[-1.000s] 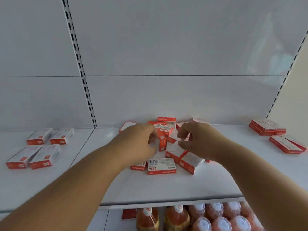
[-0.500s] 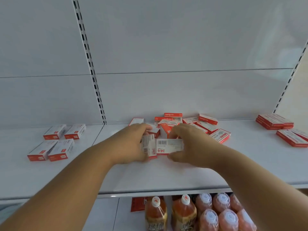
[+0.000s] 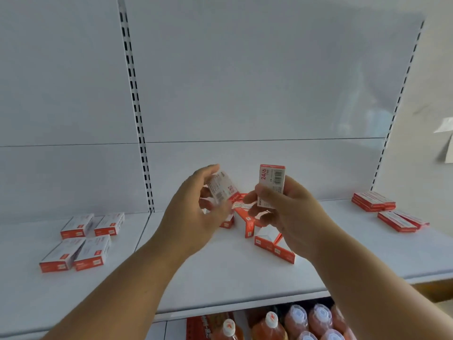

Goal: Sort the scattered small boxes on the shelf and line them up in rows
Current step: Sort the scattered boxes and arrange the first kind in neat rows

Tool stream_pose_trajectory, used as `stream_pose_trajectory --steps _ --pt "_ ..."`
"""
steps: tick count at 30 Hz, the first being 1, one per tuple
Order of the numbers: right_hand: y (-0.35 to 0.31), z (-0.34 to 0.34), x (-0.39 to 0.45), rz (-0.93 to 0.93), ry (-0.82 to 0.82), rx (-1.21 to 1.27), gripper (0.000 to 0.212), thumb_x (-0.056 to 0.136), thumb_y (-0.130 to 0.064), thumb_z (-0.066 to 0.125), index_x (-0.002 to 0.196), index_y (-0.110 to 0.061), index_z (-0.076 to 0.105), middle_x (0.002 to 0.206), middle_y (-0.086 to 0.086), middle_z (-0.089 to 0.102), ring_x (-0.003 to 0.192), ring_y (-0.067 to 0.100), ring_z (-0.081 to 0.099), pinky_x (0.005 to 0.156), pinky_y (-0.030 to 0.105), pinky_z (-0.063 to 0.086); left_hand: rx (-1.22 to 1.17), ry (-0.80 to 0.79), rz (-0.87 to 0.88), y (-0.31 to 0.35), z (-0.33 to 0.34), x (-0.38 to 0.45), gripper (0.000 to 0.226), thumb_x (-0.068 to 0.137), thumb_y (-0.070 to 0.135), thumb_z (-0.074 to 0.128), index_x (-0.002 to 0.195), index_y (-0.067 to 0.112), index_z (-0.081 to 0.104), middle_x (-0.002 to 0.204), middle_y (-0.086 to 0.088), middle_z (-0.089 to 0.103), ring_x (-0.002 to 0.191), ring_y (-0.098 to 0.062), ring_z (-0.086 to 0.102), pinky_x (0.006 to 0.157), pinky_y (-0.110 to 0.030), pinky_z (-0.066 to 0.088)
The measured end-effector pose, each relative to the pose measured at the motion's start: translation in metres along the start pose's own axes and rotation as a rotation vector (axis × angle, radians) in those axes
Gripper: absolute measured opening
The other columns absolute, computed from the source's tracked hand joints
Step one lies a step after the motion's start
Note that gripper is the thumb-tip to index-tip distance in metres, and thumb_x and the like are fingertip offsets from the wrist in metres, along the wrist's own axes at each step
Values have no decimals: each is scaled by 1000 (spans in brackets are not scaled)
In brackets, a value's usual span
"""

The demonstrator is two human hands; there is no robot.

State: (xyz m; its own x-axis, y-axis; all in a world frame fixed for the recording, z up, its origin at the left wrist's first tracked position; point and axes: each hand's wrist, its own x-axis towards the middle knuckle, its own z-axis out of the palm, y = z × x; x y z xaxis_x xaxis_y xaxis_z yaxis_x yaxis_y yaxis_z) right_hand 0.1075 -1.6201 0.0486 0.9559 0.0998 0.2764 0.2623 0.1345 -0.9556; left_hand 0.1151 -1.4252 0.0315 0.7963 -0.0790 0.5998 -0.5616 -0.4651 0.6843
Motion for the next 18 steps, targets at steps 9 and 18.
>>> stream_pose_trajectory --steps 9,18 --pt "-6 4 1 277 -104 449 38 98 -26 39 123 -6 59 94 20 64 64 25 54 58 33 46 -727 -104 -794 13 10 -7 70 97 64 29 97 7 70 72 -20 72 42 -21 55 36 -22 36" --pt "13 -2 -1 159 -151 454 41 82 -4 53 118 17 55 100 28 66 82 28 67 71 31 58 -514 -174 -512 4 10 -12 24 101 28 45 106 20 67 80 -13 72 48 -19 50 42 -27 36"
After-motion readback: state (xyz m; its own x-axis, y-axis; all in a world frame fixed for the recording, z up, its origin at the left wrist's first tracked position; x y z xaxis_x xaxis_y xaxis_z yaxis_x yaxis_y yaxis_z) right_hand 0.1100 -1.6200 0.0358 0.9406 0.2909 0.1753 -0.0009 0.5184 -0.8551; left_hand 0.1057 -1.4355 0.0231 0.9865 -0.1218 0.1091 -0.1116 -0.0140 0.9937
